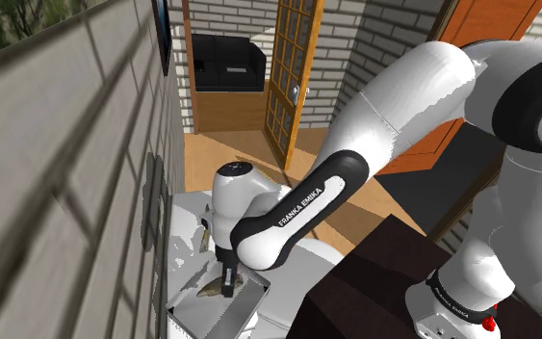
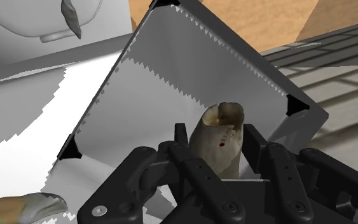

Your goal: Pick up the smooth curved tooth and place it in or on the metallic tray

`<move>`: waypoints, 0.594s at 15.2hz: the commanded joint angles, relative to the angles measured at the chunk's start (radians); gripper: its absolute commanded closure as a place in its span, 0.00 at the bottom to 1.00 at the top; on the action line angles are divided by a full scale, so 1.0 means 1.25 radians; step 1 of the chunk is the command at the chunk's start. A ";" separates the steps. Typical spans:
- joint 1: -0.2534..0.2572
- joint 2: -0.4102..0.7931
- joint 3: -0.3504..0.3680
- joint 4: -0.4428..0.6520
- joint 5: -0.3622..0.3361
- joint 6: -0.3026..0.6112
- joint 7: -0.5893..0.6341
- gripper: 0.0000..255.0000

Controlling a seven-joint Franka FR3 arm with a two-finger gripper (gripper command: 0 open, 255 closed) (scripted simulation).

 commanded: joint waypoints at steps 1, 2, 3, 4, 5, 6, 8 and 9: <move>0.002 0.020 0.000 0.004 0.000 0.016 -0.002 1.00; 0.002 0.030 0.000 0.006 0.000 0.024 -0.003 1.00; 0.002 0.040 0.000 0.008 0.000 0.032 -0.005 1.00; 0.002 0.049 0.000 0.009 0.000 0.040 -0.006 1.00; 0.002 0.049 0.000 0.009 0.000 0.040 -0.006 1.00; 0.002 0.049 0.000 0.009 0.000 0.040 -0.006 1.00; 0.002 0.049 0.000 0.009 0.000 0.040 -0.006 1.00; 0.002 0.049 0.000 0.009 0.000 0.040 -0.006 1.00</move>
